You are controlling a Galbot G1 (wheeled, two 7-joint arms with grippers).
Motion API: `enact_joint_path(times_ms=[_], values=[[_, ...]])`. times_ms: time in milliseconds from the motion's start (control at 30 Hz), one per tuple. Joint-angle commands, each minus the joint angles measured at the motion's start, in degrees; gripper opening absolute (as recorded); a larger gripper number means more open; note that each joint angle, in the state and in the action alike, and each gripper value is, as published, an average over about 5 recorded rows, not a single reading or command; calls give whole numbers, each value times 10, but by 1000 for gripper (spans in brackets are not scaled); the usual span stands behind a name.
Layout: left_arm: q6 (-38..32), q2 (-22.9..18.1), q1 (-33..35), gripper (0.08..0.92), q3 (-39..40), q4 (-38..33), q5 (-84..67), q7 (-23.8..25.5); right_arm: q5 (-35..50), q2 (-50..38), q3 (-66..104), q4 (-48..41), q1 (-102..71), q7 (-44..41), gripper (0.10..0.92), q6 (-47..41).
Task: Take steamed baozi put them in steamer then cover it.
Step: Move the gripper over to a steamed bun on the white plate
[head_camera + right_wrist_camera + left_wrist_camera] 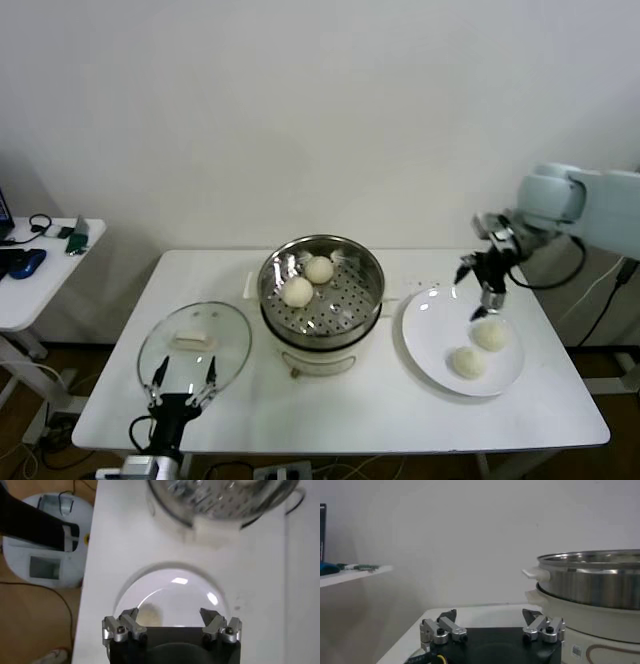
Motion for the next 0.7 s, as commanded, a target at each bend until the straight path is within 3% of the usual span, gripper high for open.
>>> enact_joint_path(times_ms=[33, 700], values=[[-1, -2, 1, 823, -1, 1, 1, 0, -129, -104, 117, 8, -202, 44, 823, -21], [-5, -4, 3, 823, -3, 10, 2, -1, -163, -7, 289, -93, -412, 102, 823, -57]])
